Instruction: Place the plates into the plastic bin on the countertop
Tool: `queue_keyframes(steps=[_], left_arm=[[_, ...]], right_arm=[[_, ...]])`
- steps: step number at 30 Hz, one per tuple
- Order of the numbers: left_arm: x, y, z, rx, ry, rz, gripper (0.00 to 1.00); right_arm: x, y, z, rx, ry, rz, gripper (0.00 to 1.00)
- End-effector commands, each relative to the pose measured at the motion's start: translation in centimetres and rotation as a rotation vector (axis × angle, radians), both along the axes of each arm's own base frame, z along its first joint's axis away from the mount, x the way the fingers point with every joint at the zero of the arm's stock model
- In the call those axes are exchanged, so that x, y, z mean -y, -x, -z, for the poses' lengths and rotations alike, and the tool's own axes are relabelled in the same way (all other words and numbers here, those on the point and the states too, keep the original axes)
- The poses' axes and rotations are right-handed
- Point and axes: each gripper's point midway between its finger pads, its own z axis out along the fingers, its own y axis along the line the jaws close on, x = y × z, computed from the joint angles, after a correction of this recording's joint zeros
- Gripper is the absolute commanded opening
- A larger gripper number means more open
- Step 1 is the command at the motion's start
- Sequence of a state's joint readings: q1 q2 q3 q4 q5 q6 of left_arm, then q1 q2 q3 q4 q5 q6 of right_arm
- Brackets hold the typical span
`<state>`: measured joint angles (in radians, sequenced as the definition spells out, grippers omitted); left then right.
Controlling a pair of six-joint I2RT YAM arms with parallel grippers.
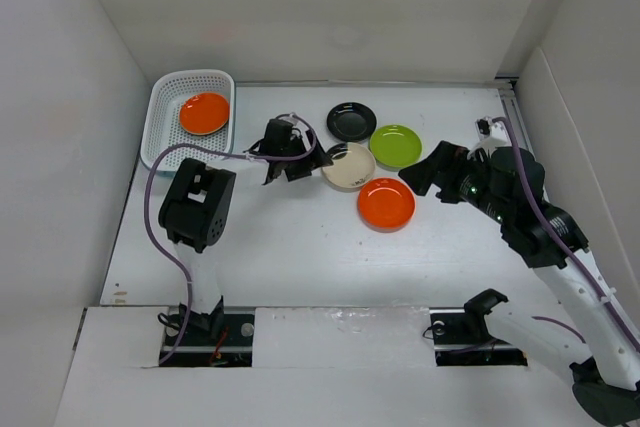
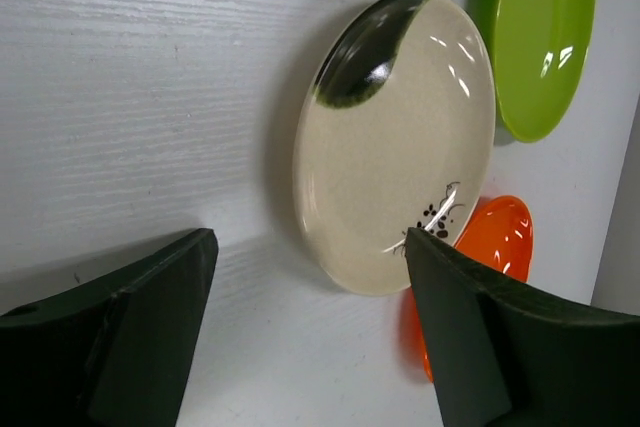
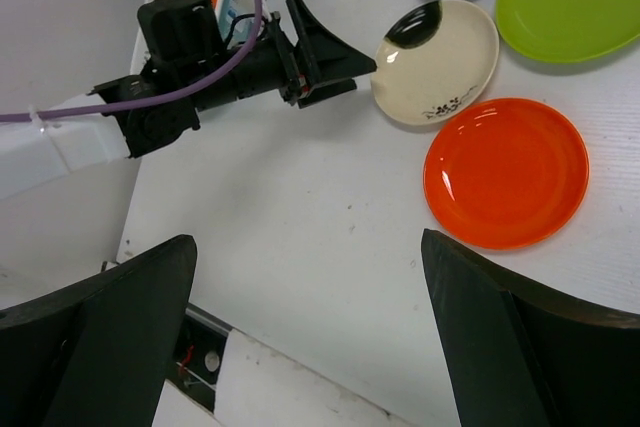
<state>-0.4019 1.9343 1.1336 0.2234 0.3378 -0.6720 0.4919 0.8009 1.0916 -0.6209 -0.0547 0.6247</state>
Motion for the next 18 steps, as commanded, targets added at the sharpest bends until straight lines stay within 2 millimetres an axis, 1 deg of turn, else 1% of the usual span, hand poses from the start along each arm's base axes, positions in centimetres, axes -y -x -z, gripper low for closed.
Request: queue_keyframes(steps=[1, 2, 3, 5, 6, 8, 9, 10, 12, 13, 14, 15, 16, 18], left_arm=[[-0.4, 0.2, 2.9, -0.054, -0.054, 0.004, 0.69], [-0.4, 0.2, 2.9, -0.054, -0.054, 0.004, 0.63], [-0.3, 0.0, 3.2, -0.059, -0.055, 0.004, 0.54], [-0.4, 0.2, 4.4, -0.087, -0.067, 0.005, 0.45], [-0.1, 0.0, 4.4, -0.086, -0.058, 0.013, 0.43], [0.0, 0.2, 4.8, -0.108, -0.06, 0.02, 0.4], [0.0, 0.2, 4.8, -0.108, -0.06, 0.02, 0.4], [0.2, -0.3, 4.3, -0.091, -0.053, 0.02, 0.4], [0.2, -0.3, 4.6, -0.112, -0.055, 0.014, 0.4], [0.3, -0.5, 4.8, -0.113, -0.055, 0.014, 0.38], [0.5, -0.8, 4.5, -0.105, -0.052, 0.014, 0.35], [0.6, -0.7, 4.7, -0.121, -0.049, 0.023, 0.22], [0.5, -0.5, 4.8, -0.129, -0.052, 0.023, 0.12], [0.7, -0.8, 4.5, -0.121, -0.049, 0.023, 0.0]], right_arm=[[-0.3, -0.1, -1.3, 0.05, -0.02, -0.019, 1.0], [-0.3, -0.1, -1.3, 0.05, -0.02, -0.019, 1.0], [-0.3, -0.1, -1.3, 0.05, -0.02, -0.019, 1.0], [-0.3, -0.1, -1.3, 0.045, -0.027, -0.016, 1.0], [-0.4, 0.0, -0.9, 0.036, -0.026, -0.025, 1.0], [-0.3, 0.2, -1.2, 0.044, -0.03, -0.025, 1.0], [-0.3, 0.2, -1.2, 0.044, -0.03, -0.025, 1.0], [-0.3, 0.2, -1.2, 0.044, -0.03, -0.025, 1.0], [-0.5, 0.3, -1.2, 0.043, -0.032, -0.034, 1.0], [-0.5, 0.3, -1.2, 0.043, -0.032, -0.034, 1.0], [-0.4, 0.5, -1.4, 0.051, -0.036, -0.034, 1.0], [-0.4, 0.5, -1.4, 0.051, -0.036, -0.034, 1.0], [-0.4, 0.5, -1.4, 0.051, -0.036, -0.034, 1.0], [-0.3, 0.7, -1.3, 0.052, -0.037, -0.034, 1.0]])
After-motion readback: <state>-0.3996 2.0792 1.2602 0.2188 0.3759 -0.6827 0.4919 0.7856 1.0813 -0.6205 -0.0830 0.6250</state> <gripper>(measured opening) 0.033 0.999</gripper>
